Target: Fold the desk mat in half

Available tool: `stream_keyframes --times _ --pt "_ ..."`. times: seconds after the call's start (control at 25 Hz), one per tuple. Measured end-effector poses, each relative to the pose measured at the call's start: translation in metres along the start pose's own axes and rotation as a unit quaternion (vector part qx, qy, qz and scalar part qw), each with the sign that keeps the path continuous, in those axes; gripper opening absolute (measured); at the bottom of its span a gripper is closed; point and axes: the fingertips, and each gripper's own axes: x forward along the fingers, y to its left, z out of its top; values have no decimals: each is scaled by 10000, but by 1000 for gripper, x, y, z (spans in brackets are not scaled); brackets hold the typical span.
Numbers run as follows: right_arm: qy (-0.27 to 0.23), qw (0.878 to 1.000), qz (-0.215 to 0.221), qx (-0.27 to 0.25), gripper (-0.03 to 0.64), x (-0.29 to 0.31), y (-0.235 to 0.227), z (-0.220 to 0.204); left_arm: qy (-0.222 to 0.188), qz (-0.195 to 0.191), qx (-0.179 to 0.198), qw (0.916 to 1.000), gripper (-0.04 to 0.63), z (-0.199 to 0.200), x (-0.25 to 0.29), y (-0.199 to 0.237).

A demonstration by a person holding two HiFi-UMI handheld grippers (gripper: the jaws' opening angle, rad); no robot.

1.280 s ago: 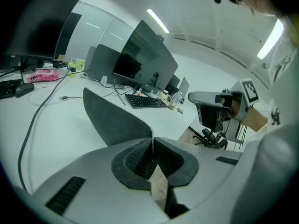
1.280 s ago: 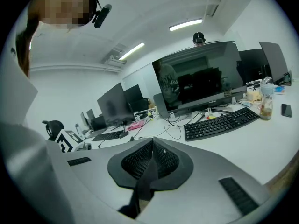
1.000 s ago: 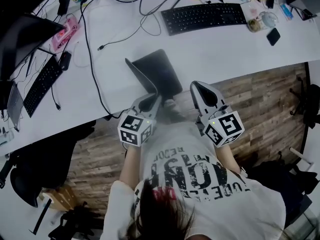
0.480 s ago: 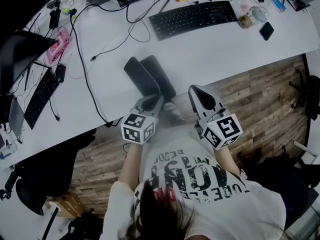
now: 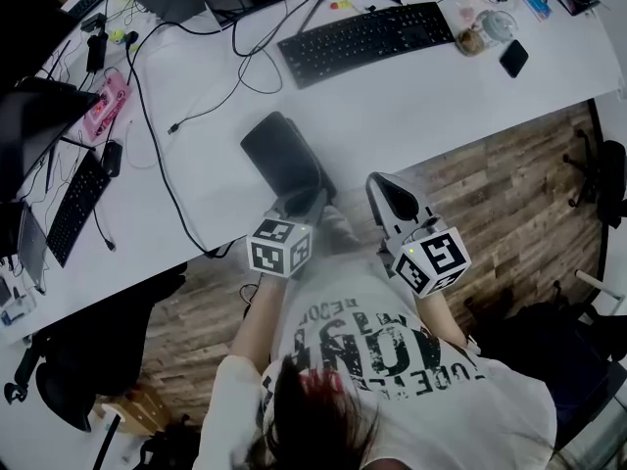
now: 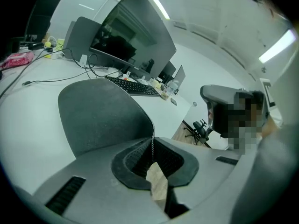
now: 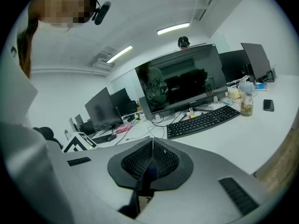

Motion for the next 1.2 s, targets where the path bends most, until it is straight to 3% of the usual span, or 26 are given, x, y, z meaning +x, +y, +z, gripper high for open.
stream_keyframes --times 0.4,0.84,1.2 --pt "3 9998 -183 110 2 -1 -18 1 280 2 -284 9992 14 1 30 2" --pt "29 9992 -320 252 2 -4 -35 -1 842 265 -414 9952 14 -8 64 0" --pt "15 9985 -449 303 2 -9 -46 -2 1095 443 -764 9901 15 -17 81 9"
